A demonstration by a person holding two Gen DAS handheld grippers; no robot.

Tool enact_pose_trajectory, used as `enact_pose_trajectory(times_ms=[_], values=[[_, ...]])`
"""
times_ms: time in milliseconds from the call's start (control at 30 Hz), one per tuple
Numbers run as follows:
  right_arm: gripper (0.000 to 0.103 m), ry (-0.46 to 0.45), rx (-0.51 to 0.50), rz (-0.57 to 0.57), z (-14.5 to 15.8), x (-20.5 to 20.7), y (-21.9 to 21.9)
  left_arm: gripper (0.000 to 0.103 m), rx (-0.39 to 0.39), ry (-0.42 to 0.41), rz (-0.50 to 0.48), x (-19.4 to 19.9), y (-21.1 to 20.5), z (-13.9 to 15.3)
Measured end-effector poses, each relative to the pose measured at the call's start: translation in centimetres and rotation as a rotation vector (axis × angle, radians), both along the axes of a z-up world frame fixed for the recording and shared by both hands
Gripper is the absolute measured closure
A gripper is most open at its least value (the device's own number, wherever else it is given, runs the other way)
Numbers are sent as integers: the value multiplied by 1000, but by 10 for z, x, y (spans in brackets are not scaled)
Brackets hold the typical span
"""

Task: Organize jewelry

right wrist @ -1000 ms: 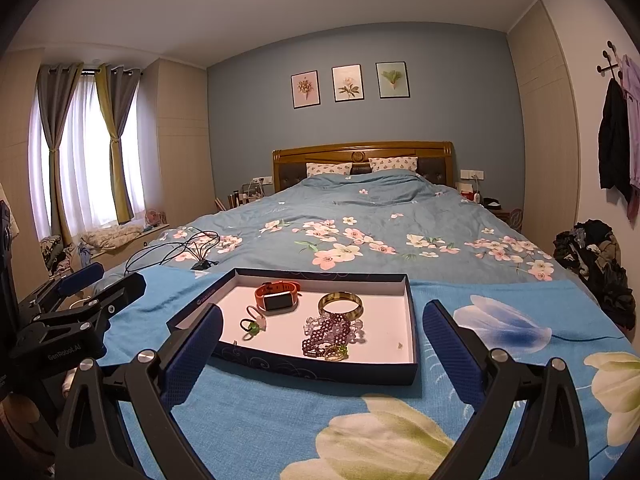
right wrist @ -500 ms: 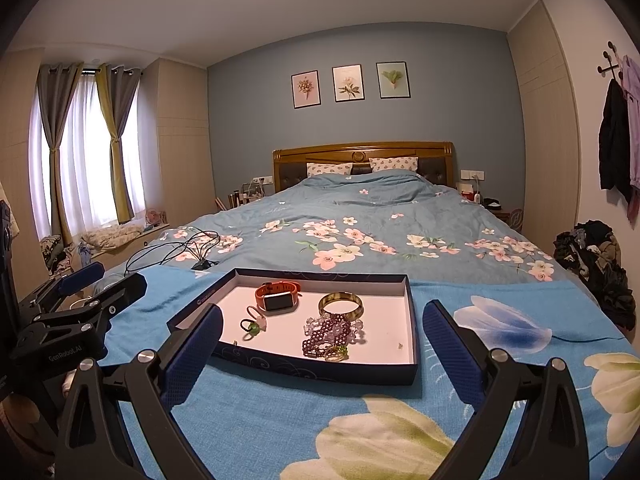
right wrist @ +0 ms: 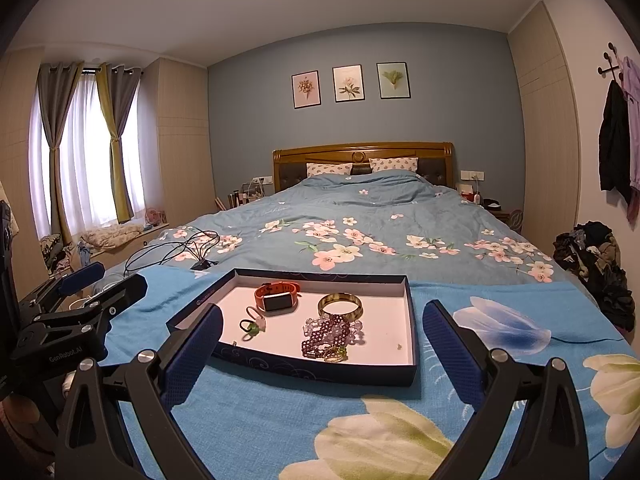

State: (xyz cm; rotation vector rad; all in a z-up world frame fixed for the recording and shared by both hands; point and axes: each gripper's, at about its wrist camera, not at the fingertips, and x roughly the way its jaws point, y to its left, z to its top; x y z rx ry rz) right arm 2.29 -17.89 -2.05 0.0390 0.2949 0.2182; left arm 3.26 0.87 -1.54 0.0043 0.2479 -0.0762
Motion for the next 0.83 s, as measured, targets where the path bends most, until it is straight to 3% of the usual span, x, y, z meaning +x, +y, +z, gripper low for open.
enact_pose_trajectory(times_ms=[633, 767, 833], values=[[6, 13, -13, 5, -4, 1, 4, 5, -27, 14, -15, 1, 4, 0], [6, 83, -62, -16, -10, 12, -3, 5, -44, 83, -13, 9, 8, -6], [6, 173, -106, -49, -19, 27, -15, 5, -39, 111, 2, 14, 13, -10]])
